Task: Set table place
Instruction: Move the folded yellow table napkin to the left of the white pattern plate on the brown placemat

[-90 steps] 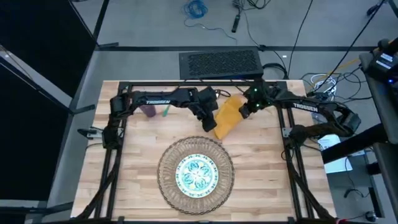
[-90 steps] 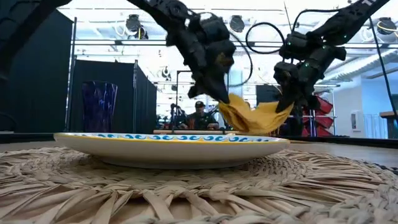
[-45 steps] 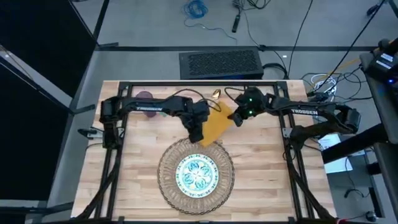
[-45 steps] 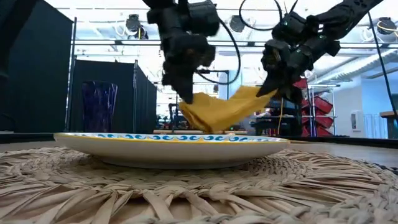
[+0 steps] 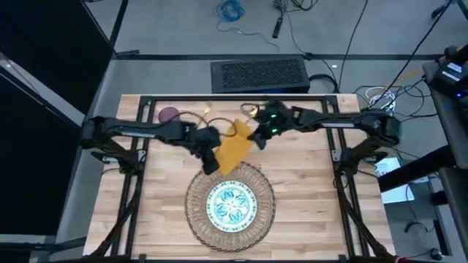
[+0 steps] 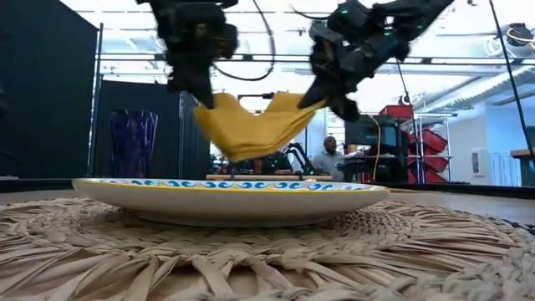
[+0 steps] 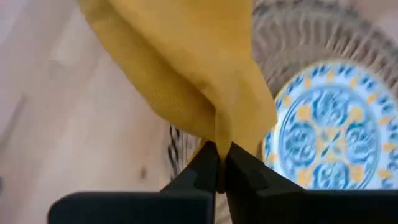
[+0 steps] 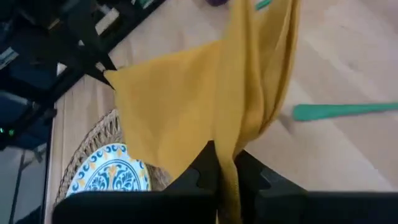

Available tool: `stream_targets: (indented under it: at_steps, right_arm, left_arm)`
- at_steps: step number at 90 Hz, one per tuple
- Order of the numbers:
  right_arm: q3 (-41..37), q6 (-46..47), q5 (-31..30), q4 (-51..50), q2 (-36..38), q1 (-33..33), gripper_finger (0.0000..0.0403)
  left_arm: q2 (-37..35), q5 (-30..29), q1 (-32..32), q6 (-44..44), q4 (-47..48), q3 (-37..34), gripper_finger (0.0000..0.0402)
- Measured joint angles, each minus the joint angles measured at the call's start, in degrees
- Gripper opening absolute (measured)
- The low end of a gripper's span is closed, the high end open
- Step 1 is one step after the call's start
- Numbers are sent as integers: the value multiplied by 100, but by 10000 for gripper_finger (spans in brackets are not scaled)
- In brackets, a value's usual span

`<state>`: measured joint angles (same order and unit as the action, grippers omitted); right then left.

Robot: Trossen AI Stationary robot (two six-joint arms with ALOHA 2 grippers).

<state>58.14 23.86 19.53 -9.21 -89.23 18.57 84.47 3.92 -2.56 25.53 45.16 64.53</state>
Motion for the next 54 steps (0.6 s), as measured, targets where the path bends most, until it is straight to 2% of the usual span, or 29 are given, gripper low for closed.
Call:
stream_targets:
  at_steps: [16, 36, 54]
  right_arm:
    - [925, -211, 24, -280, -880, -312, 0]
    - [2109, -389, 28, -610, -1747, -633, 0]
    - [2700, -450, 34, -650, -2270, -868, 0]
  left_arm:
    - [-712, -211, 535, 823, -153, -751, 0]
    - [-1497, -615, 1336, 1925, -132, -1063, 0]
    - [-1583, -1049, 2120, 2826, 258, -1154, 0]
